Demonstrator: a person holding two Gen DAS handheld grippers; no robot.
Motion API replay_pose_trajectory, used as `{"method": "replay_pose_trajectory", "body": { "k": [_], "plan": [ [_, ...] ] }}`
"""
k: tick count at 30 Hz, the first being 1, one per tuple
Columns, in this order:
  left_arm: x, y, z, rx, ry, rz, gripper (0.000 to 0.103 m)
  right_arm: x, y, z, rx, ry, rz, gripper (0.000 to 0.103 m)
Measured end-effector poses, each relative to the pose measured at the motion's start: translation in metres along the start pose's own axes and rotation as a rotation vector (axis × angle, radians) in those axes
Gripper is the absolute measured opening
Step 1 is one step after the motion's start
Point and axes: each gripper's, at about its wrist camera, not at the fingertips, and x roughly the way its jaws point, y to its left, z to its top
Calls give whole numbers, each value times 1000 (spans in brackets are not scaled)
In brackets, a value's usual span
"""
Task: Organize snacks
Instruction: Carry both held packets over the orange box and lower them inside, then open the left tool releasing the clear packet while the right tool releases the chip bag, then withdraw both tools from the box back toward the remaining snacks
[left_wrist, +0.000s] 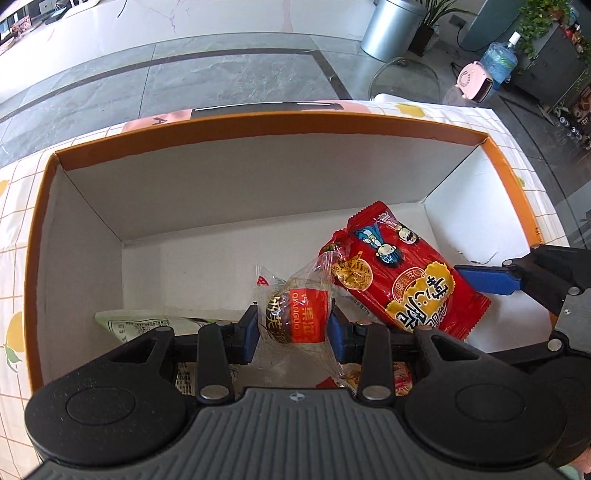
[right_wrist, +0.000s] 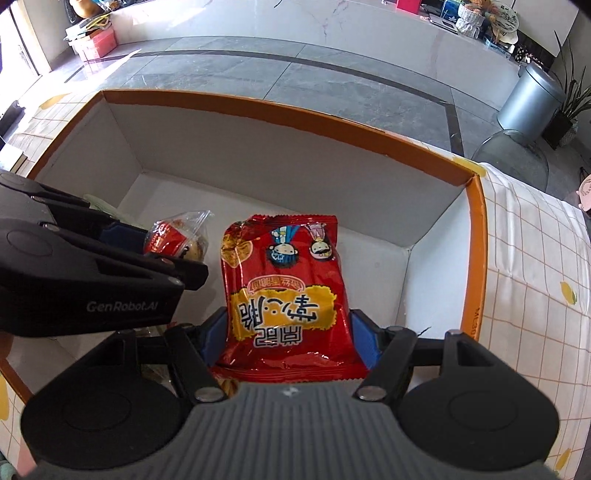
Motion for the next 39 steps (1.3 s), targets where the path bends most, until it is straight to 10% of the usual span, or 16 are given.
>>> {"method": "replay_pose_trajectory", "body": {
  "k": [19,39],
  "plan": [
    [0,-2,4,-23,7,28,58,12,7,11,5,42,1,76],
    [-85,-16,-16,17,-162,116,66,-58,13,-11,58,-67,20,83]
  ]
}}
